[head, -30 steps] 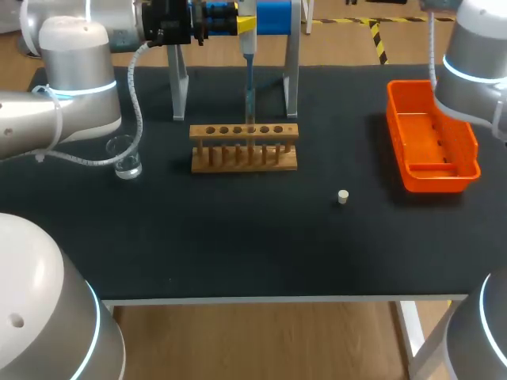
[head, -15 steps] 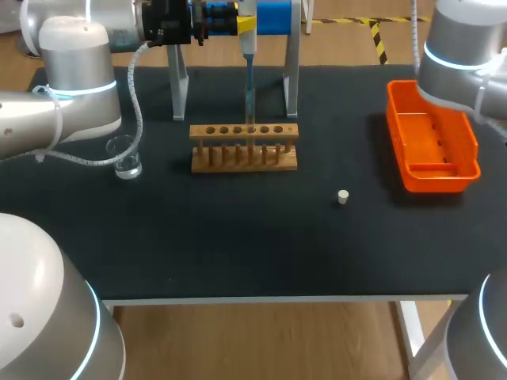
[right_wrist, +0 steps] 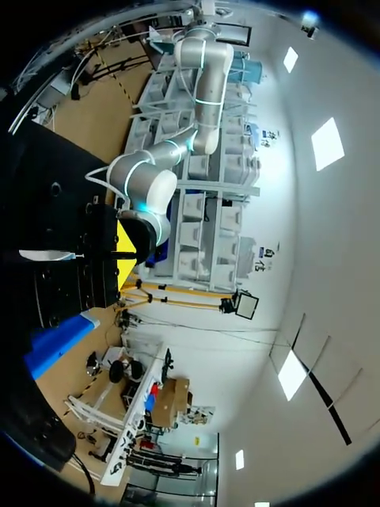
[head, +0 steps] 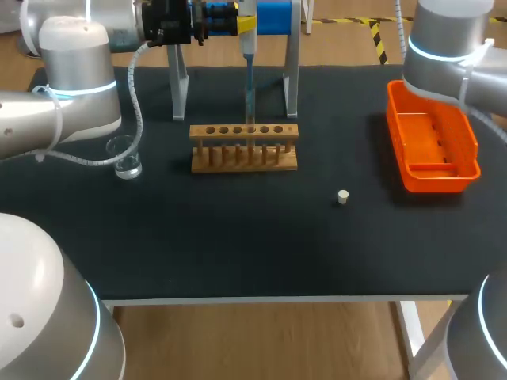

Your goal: Invert the test tube, pick up the pipette, mount the tip to pipette, aspirate from beaker and dispense into the tube, eject the tip, return the pipette, and cap with the stopper.

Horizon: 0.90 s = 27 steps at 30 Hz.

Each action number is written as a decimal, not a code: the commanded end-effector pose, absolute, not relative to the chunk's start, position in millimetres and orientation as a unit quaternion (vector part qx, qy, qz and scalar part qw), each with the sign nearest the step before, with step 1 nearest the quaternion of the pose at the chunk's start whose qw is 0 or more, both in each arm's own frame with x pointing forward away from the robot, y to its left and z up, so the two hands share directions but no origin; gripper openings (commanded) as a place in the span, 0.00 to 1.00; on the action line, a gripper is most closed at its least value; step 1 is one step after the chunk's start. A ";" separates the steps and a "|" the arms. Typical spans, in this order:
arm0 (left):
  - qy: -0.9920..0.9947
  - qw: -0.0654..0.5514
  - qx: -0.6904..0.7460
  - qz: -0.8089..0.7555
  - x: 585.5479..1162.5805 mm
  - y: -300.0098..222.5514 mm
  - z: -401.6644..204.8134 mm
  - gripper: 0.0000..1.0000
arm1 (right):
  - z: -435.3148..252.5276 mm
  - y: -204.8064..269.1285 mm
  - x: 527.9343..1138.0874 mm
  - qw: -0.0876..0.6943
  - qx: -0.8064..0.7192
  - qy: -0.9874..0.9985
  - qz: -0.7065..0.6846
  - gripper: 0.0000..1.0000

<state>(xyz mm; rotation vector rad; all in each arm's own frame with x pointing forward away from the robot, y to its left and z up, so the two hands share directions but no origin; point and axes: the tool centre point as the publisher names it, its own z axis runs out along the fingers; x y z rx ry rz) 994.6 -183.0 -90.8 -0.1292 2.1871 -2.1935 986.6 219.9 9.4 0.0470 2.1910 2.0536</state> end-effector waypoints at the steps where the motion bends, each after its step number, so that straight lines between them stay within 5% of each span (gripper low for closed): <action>1: 0.705 0.022 -0.042 -0.708 994.3 -183.8 -91.1 0.00 | 8.6 222.3 992.7 0.058 0.011 0.730 0.681 0.00; 27: 0.705 0.022 -0.042 -0.708 994.3 -183.8 -91.1 0.00 | -6.2 236.2 991.4 0.020 -0.004 0.735 0.678 0.00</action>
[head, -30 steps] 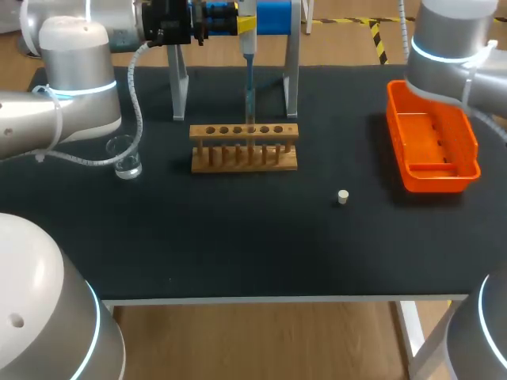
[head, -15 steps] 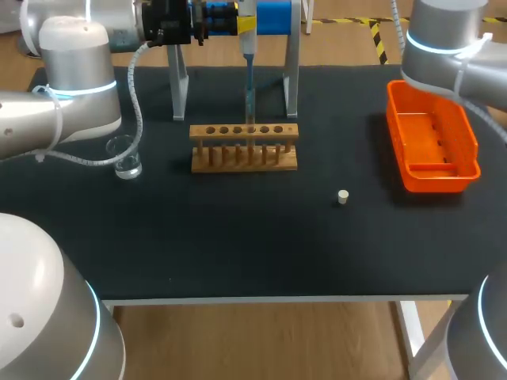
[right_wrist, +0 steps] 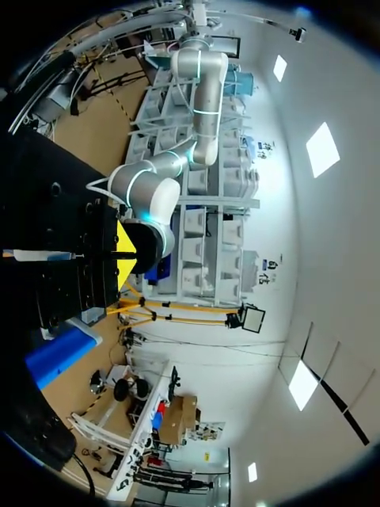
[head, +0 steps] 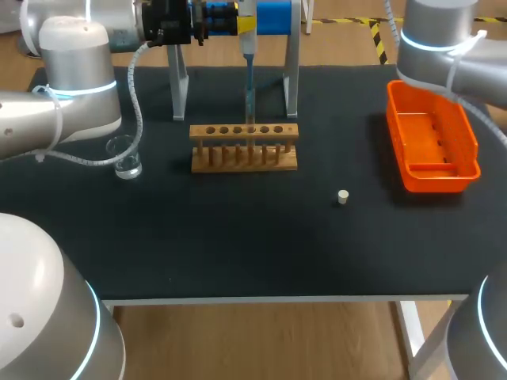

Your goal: Invert the test tube, pick up the pipette, mount the tip to pipette, aspirate from beaker and dispense into the tube, eject the tip, return the pipette, and cap with the stopper.

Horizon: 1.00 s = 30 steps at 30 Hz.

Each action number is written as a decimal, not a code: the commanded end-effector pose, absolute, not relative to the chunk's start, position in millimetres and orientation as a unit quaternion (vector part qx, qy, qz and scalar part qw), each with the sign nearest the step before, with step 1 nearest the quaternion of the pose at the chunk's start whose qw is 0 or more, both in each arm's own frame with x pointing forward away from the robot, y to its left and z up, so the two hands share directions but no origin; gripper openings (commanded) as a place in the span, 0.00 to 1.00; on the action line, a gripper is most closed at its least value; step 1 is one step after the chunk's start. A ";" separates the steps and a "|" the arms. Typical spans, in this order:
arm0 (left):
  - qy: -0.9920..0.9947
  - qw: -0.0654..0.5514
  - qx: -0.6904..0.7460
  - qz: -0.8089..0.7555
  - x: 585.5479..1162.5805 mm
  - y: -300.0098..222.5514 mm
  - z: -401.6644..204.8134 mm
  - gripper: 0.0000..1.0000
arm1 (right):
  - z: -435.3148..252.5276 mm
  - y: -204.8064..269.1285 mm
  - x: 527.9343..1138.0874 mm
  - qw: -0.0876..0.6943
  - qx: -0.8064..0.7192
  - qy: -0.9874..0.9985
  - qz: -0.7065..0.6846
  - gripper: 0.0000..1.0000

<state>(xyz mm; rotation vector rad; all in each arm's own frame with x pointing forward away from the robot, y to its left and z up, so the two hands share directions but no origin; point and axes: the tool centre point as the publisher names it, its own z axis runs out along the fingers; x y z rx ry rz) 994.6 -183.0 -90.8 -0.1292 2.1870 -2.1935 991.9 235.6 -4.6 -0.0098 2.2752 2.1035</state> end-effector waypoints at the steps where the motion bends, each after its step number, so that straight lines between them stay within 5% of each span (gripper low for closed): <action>1: 0.705 0.022 -0.042 -0.708 994.3 -183.8 -91.1 0.00 | -6.8 236.6 990.7 0.019 -0.004 0.735 0.677 0.00; 30: 0.705 0.022 -0.042 -0.708 994.3 -183.8 -91.1 0.00 | -23.8 241.4 990.8 0.018 0.010 0.740 0.672 0.00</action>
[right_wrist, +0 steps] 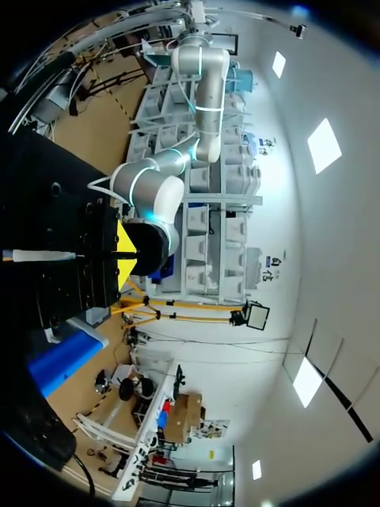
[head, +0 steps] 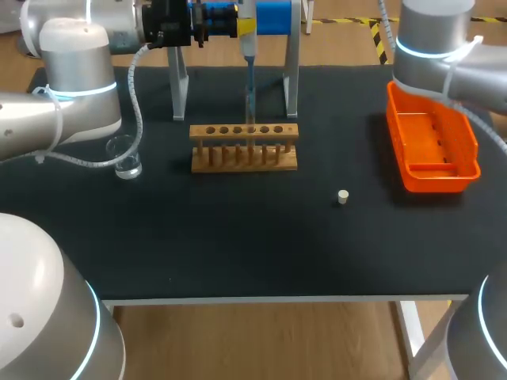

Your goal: Invert the test tube, pick up the pipette, mount the tip to pipette, aspirate from beaker and dispense into the tube, eject the tip, return the pipette, and cap with the stopper.

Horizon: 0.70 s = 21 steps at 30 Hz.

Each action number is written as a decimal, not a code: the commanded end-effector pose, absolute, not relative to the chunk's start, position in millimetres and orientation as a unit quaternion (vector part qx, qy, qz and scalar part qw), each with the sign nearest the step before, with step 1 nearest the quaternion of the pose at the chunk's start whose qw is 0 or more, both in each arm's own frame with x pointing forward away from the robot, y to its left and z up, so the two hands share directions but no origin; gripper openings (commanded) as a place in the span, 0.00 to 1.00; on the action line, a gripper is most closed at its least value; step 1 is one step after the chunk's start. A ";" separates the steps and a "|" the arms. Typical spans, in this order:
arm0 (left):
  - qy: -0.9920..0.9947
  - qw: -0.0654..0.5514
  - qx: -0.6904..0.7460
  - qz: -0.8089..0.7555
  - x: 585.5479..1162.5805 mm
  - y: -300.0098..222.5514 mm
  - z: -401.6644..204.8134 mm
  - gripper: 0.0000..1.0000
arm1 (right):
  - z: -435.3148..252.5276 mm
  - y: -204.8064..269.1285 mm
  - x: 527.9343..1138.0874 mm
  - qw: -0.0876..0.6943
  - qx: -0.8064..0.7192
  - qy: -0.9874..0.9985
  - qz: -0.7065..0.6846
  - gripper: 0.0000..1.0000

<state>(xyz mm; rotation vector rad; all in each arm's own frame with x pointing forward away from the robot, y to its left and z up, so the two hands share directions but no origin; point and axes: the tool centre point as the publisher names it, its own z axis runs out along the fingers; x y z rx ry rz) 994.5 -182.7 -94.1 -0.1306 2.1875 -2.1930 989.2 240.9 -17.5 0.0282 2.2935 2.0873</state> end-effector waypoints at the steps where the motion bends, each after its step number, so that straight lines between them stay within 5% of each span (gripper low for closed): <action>1: 0.705 0.022 -0.042 -0.708 994.3 -183.8 -91.1 0.00 | -24.4 241.3 990.9 0.018 0.010 0.740 0.672 0.00; 21: 0.705 0.022 -0.042 -0.708 994.3 -183.8 -91.1 0.00 | -41.2 241.2 996.0 0.006 0.024 0.746 0.665 0.00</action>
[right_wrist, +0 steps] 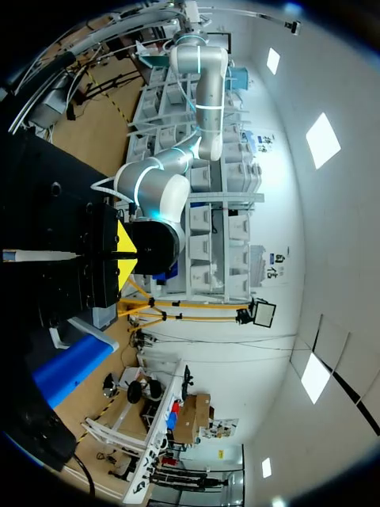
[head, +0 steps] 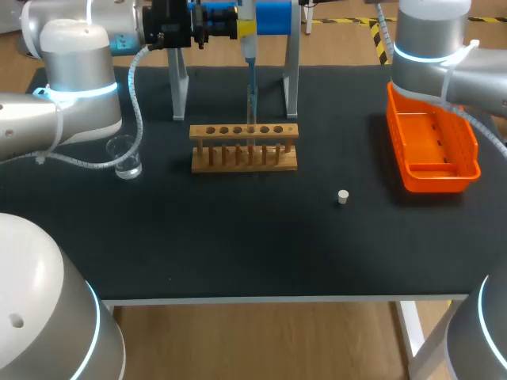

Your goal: Invert the test tube, pick up the pipette, mount the tip to pipette, aspirate from beaker and dispense into the tube, eject the tip, return the pipette, and cap with the stopper.

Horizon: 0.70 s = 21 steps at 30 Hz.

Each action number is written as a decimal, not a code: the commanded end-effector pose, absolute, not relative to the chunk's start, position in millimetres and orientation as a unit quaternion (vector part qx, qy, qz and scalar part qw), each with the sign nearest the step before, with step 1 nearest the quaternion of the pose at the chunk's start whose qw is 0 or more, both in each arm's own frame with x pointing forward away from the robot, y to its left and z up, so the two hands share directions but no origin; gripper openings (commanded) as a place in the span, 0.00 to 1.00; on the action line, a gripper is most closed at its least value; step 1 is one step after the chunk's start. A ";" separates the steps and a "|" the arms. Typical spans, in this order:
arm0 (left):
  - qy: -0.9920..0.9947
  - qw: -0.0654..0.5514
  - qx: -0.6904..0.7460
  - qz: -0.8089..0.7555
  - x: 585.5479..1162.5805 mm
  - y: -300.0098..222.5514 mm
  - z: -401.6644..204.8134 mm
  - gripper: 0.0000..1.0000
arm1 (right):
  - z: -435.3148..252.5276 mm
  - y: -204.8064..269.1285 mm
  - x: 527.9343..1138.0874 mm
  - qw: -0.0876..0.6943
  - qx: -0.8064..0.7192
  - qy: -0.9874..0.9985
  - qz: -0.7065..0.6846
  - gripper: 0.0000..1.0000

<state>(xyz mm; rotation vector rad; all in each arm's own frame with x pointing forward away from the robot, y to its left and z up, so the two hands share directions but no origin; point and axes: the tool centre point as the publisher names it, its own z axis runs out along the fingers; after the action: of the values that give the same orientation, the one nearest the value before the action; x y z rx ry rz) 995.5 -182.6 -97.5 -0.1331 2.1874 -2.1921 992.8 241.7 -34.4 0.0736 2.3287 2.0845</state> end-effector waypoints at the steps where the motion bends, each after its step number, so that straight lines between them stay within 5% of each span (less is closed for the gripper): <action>1: 0.705 0.022 -0.042 -0.708 994.3 -183.8 -91.1 0.00 | -40.6 241.0 996.3 0.006 0.024 0.746 0.665 0.00; 8: 0.705 0.022 -0.042 -0.708 994.3 -183.8 -91.1 0.00 | -21.3 237.7 996.6 0.018 0.016 0.734 0.679 0.05; 10: 0.705 0.022 -0.042 -0.708 994.3 -183.8 -91.1 0.00 | -15.8 234.6 994.9 0.023 0.011 0.730 0.683 0.45; 11: 0.705 0.022 -0.042 -0.708 994.3 -183.8 -91.1 0.00 | -13.7 232.8 994.1 0.024 0.010 0.729 0.684 0.81; 12: 0.705 0.022 -0.042 -0.708 994.3 -183.8 -91.1 0.00 | -11.9 230.3 993.2 0.026 0.009 0.728 0.685 1.00; 21: 0.705 0.022 -0.042 -0.708 994.3 -183.8 -91.1 0.00 | -7.0 199.4 982.2 0.039 -0.002 0.718 0.695 1.00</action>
<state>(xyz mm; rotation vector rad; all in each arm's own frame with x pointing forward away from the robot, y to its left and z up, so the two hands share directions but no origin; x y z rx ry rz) 994.8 -183.5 -92.0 -0.1277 2.1812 -2.1966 992.1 216.2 -5.7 -0.0092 2.2031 2.1334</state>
